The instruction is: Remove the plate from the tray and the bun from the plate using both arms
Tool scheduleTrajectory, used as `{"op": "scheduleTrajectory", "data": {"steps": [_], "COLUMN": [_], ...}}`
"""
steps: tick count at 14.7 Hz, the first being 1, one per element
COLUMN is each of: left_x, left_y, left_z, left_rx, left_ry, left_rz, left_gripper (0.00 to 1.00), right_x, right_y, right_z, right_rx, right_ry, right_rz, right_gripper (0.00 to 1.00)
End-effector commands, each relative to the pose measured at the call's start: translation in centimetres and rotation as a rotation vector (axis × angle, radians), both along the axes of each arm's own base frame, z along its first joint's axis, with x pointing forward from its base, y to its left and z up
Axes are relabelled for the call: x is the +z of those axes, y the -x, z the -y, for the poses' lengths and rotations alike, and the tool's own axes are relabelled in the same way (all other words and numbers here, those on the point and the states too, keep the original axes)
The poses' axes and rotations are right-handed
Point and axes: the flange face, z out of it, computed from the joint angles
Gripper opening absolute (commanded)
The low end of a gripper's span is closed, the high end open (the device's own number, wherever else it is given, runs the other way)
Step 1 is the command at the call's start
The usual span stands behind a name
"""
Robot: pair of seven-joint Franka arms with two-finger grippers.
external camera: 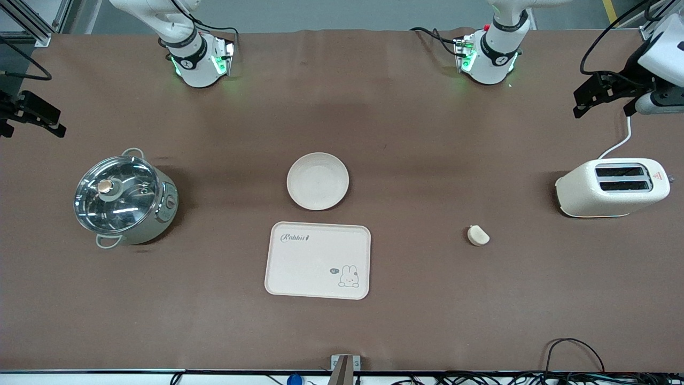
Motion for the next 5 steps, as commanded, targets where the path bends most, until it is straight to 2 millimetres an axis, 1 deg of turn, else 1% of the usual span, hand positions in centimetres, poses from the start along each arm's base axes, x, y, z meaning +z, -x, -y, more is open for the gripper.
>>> {"op": "scheduleTrajectory", "data": {"steps": [1, 2, 3, 5], "left_x": [0.3, 0.5, 0.4, 0.8], "left_y": [-0.4, -1.0, -1.8, -2.6], "left_z": [1.0, 1.5, 1.4, 1.4], "left_rx": [-0.033, -0.037, -0.034, -0.034], "left_ry": [0.009, 0.011, 0.014, 0.017], "left_rz": [-0.003, 0.003, 0.003, 0.008], "left_gripper": [1.00, 1.00, 1.00, 1.00], "right_x": [0.4, 0.5, 0.5, 0.5], "right_y": [0.3, 0.3, 0.2, 0.3], "right_z": [-0.2, -0.2, -0.1, -0.1], "right_rx": [0.006, 0.006, 0.005, 0.005], "right_ry": [-0.015, -0.015, -0.015, -0.015], "right_rz": [0.014, 0.015, 0.018, 0.017], "right_gripper": [1.00, 1.00, 1.00, 1.00]}}
